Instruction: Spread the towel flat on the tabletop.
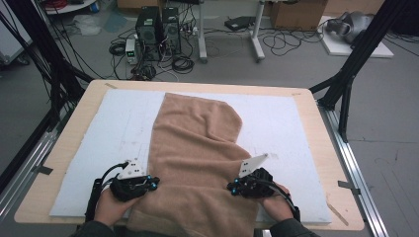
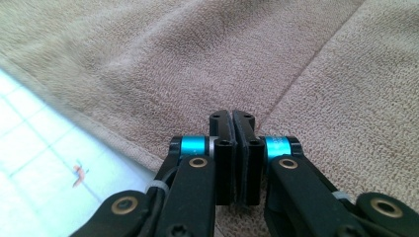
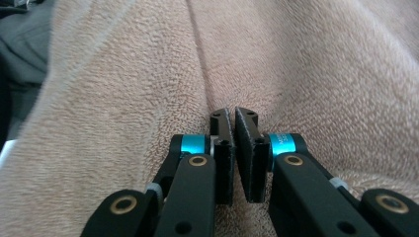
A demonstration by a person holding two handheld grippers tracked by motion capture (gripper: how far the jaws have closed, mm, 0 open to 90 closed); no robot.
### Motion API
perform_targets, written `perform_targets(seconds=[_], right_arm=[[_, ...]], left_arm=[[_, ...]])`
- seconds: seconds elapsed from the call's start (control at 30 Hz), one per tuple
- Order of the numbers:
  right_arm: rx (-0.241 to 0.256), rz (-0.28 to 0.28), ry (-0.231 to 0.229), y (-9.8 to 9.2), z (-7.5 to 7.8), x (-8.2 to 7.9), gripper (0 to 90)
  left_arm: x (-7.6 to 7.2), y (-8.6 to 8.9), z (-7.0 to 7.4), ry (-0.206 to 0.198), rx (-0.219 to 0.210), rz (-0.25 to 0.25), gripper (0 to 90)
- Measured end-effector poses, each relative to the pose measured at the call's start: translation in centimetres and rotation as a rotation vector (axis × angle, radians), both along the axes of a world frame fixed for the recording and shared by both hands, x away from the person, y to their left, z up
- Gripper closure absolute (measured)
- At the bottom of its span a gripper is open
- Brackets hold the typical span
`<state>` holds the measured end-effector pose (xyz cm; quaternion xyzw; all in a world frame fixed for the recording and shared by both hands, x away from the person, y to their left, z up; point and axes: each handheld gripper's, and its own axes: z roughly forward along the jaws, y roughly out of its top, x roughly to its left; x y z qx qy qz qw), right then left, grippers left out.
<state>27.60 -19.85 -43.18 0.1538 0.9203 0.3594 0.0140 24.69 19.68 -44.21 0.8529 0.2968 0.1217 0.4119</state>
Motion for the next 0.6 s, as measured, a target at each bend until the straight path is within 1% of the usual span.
perform_targets(seconds=[0.1, 0.17, 0.23, 0.3, 0.37, 0.43, 0.47, 0.5, 0.53, 0.57, 0.6], right_arm=[[0.012, 0.021, -0.007, 0.1, 0.5, -1.0, 86.4], [0.015, 0.035, -0.02, 0.1, 0.8, -1.8, 86.6], [0.026, 0.053, -0.026, 0.1, 1.1, -2.5, 89.3], [0.04, 0.071, -0.028, 0.1, 1.4, -3.3, 89.3], [0.029, 0.089, -0.026, 0.2, 1.5, -3.9, 89.2], [0.034, 0.079, -0.043, 0.1, 1.7, -3.9, 80.8], [0.03, 0.065, -0.03, 0.0, 1.7, -3.6, 77.7], [0.024, 0.049, -0.03, -0.2, 1.7, -3.4, 74.1], [0.02, 0.03, -0.042, -0.3, 1.7, -3.1, 72.8], [0.025, 0.02, -0.037, -0.4, 1.7, -2.8, 70.7], [0.031, 0.009, -0.031, -0.5, 1.6, -2.6, 67.4]], left_arm=[[-1.1, 0.7, 0.4, -0.011, -0.013, 0.004, 88.1], [-2.0, 1.1, 0.6, -0.012, -0.006, 0.002, 89.7], [-2.9, 1.6, 0.6, -0.009, -0.001, -0.006, 89.7], [-3.7, 2.1, 0.7, -0.009, 0.001, -0.008, 89.7], [-4.0, 2.4, 0.9, -0.014, -0.003, -0.008, 89.6], [-3.7, 2.5, 1.1, -0.018, -0.015, -0.005, 87.9], [-3.3, 2.3, 1.2, -0.012, -0.021, -0.003, 82.8], [-3.0, 2.2, 1.2, -0.013, -0.024, -0.001, 77.9], [-2.6, 1.9, 1.2, -0.014, -0.029, -0.005, 74.9], [-2.2, 1.6, 1.1, -0.012, -0.038, -0.01, 72.0], [-1.8, 1.2, 0.9, -0.007, -0.034, -0.013, 67.2]])
